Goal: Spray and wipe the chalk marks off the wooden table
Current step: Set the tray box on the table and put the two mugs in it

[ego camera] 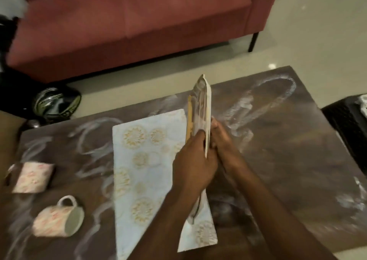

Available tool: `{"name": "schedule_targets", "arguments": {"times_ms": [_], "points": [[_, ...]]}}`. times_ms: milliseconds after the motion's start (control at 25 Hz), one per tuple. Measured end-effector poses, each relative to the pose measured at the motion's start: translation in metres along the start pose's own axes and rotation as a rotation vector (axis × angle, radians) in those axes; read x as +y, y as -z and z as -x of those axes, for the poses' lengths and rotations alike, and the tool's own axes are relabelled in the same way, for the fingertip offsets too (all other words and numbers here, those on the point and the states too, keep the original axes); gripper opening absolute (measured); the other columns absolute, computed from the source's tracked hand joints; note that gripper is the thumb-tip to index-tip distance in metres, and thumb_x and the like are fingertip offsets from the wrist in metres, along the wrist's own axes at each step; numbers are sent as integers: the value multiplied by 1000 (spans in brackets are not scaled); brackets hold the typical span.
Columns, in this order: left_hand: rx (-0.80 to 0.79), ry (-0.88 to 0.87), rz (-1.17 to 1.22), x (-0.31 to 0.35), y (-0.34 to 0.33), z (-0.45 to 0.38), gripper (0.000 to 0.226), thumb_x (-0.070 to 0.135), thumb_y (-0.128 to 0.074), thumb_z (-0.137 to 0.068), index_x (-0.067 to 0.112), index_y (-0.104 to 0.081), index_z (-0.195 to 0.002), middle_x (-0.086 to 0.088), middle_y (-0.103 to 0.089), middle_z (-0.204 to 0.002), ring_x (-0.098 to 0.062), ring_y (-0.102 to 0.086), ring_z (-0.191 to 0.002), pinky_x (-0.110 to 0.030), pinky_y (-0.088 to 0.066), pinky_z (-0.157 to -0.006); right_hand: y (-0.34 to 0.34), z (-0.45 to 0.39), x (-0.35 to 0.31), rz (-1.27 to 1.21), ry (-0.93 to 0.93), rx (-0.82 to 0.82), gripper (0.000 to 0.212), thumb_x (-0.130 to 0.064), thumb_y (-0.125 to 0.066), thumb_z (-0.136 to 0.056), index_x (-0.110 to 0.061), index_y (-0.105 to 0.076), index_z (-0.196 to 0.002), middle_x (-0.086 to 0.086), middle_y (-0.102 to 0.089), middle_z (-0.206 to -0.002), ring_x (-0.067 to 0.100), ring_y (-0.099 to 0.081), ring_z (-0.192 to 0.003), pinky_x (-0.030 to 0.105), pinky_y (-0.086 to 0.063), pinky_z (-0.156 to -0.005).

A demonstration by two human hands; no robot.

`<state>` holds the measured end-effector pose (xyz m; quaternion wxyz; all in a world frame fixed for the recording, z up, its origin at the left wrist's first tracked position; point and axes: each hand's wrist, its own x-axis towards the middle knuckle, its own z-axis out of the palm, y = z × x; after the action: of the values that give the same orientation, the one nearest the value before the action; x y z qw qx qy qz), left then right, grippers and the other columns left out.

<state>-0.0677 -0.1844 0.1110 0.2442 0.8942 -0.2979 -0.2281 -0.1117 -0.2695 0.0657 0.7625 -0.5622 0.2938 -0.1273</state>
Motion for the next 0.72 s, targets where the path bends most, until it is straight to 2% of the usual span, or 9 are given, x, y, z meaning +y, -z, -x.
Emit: {"name": "schedule_targets", "arguments": {"times_ms": [120,200,240,360,400,480,560,640,720], "points": [[-65,-9,-149,-64,37,2,45,27,-50,-95,15,-43,-138,-10,-59,-126,-33,-62,-109,-42,-51,-84,-82,-18,8,-23,-80,-43,32,-32,-56,-94,-23,-52,-124,5,-67,-113,18,-66,-97,33,-53,-78],[-187,-59,-15,-113,56,-8,44,32,-60,-90,15,-50,-129,-11,-56,-123,-32,-61,-108,-41,-50,-84,-112,-32,33,-6,-91,21,28,-29,-56,-91,-21,-55,-118,10,-68,-106,27,-66,-91,47,-54,-79],[-167,-56,97,-144,66,-9,42,39,-64,-84,19,-56,-120,-8,-57,-120,-28,-61,-107,-39,-50,-87,-123,-37,48,-18,-114,45,29,-28,-55,-91,-18,-56,-118,13,-68,-105,30,-66,-90,51,-53,-82],[387,172,199,-226,72,-10,40,41,-59,-82,18,-64,-115,-8,-62,-119,-26,-58,-110,-36,-45,-92,-126,-50,90,-53,-192,80,28,-24,-54,-94,-12,-60,-119,19,-67,-111,36,-64,-98,58,-49,-88],[461,292,203,-252,66,-6,38,36,-60,-86,15,-63,-118,-11,-63,-119,-30,-58,-111,-38,-44,-91,-128,-53,101,-22,-213,68,29,-26,-57,-92,-15,-60,-119,18,-67,-112,37,-63,-103,59,-48,-91],[351,470,319,-287,53,-4,30,26,-62,-92,14,-61,-119,-9,-68,-116,-30,-63,-106,-38,-48,-88,-131,-58,120,44,-220,8,31,-29,-59,-90,-19,-59,-119,12,-67,-114,35,-62,-106,55,-48,-93],[284,535,451,-309,36,-2,22,12,-58,-91,15,-67,-111,0,-74,-103,-24,-69,-96,-31,-52,-84,-134,-61,135,192,-167,-2,28,-28,-58,-90,-17,-57,-115,10,-68,-110,31,-64,-102,48,-51,-88],[279,523,430,-317,27,2,24,4,-57,-90,14,-74,-104,5,-73,-92,-16,-67,-84,-18,-46,-76,-130,-64,147,554,-23,60,29,-33,-54,-90,-12,-58,-109,9,-67,-102,27,-63,-93,34,-46,-77],[288,484,380,-319,21,2,23,4,-58,-90,14,-76,-102,4,-75,-95,-16,-67,-84,-19,-45,-75,-125,-67,160,888,104,132,39,-38,-46,-89,-3,-58,-104,14,-64,-97,29,-58,-90,30,-33,-68]]}}
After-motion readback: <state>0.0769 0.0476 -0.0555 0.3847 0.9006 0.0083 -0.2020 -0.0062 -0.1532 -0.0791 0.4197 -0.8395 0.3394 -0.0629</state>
